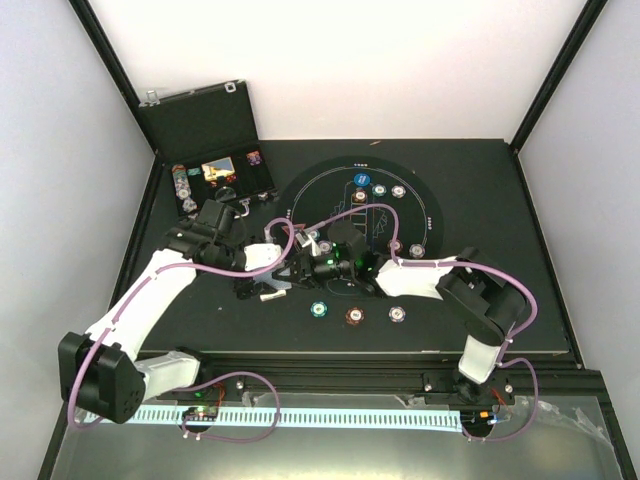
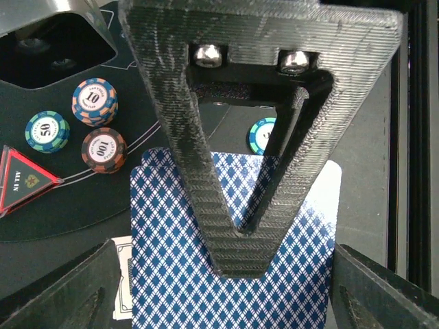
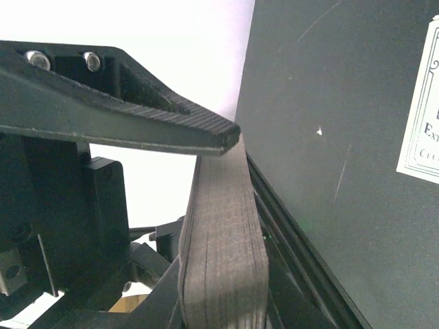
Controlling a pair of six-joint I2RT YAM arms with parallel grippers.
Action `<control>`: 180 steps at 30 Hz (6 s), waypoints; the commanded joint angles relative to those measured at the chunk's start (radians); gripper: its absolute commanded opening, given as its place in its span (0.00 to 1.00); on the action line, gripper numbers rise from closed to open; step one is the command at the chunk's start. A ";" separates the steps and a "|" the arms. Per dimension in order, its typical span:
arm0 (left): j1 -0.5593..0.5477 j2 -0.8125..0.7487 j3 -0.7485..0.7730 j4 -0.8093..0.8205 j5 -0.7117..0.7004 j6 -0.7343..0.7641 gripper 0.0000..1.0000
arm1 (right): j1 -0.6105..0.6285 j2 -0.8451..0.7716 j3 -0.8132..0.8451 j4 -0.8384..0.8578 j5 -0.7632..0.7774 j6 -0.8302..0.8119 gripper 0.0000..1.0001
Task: Distribute texas hold em gaming equipment
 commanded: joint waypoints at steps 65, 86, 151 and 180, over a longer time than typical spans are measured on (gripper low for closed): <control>-0.006 -0.048 -0.089 0.029 -0.058 0.012 0.03 | -0.028 0.066 0.048 -0.163 0.004 -0.149 0.56; 0.004 -0.021 -0.118 0.064 -0.097 0.004 0.02 | -0.053 -0.048 -0.003 -0.207 0.033 -0.181 0.30; 0.075 -0.002 -0.190 0.083 -0.177 -0.034 0.02 | -0.376 0.767 1.255 -0.967 0.154 -0.564 0.51; 0.078 0.005 -0.166 0.088 -0.145 -0.059 0.02 | -0.087 -0.060 -0.038 -0.088 -0.025 -0.174 0.82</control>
